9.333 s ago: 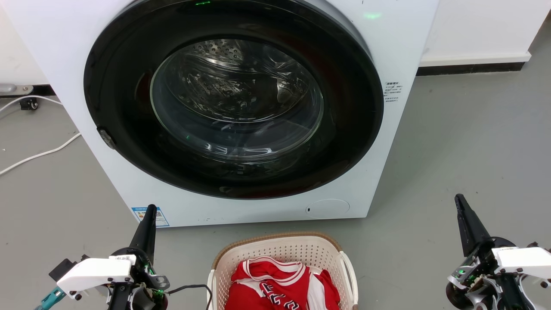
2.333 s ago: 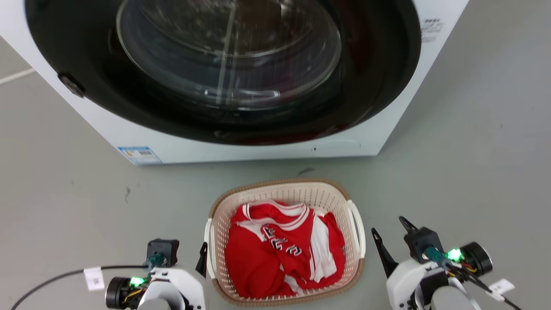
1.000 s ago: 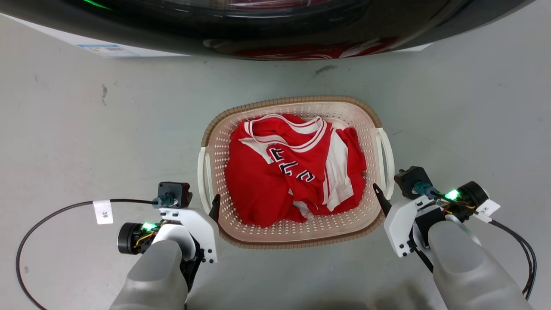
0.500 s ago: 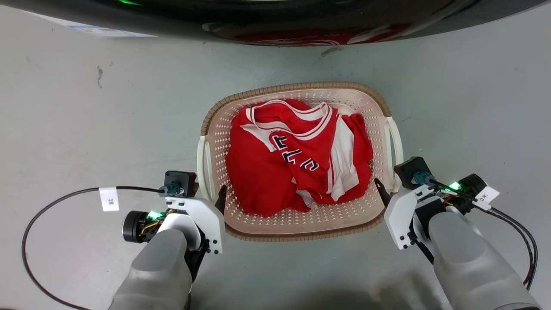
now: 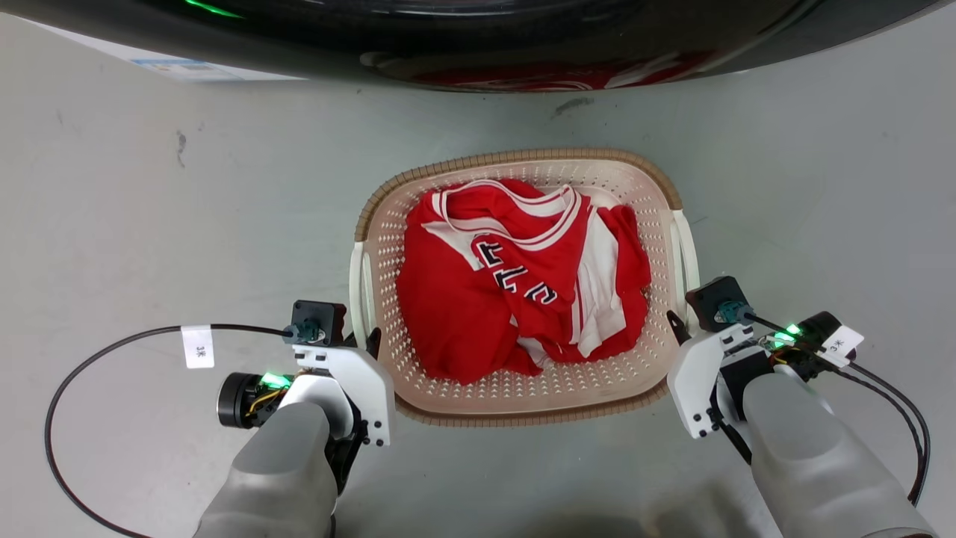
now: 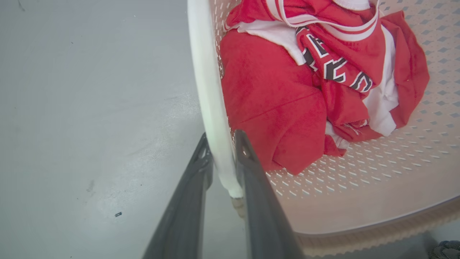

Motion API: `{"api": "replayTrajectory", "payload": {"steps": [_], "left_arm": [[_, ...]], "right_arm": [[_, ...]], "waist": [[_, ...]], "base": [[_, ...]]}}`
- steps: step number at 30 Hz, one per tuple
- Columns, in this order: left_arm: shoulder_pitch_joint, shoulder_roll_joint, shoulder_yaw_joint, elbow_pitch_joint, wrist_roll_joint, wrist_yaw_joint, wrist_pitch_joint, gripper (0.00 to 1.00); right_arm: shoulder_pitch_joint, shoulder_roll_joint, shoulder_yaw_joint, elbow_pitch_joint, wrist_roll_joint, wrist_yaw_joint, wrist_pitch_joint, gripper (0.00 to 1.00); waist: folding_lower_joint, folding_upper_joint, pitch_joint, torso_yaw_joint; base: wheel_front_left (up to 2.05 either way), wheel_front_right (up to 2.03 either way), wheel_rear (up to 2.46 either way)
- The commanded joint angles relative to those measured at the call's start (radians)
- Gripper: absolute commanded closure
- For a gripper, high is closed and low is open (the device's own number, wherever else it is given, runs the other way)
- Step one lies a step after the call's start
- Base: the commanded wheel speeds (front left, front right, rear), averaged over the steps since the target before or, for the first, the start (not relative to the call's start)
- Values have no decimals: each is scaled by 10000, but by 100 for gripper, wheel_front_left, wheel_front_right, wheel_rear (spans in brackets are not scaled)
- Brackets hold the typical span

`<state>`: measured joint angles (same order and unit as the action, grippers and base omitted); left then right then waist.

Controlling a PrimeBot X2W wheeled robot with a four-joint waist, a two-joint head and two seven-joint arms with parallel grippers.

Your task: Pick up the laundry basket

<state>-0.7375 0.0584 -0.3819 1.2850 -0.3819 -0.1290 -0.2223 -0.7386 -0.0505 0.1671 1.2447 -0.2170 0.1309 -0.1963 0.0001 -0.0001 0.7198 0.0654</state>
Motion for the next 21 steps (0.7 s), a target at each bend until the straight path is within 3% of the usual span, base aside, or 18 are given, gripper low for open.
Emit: {"api": "replayTrajectory", "payload": {"steps": [1, 21], "left_arm": [[58, -7, -82, -18, 4, -17, 13, 100], [1231, 51, -1290, -214, -1569, -25, 1293, 100]], "right_arm": [[52, 4, 110, 25, 63, -3, 2, 100], [1235, 43, 2524, 31, 2377, 1, 1061, 100]], "waist": [[-1, 1, -114, -4], [-1, 1, -2855, -149]], "base": [[0, 0, 0], [0, 0, 0]]}}
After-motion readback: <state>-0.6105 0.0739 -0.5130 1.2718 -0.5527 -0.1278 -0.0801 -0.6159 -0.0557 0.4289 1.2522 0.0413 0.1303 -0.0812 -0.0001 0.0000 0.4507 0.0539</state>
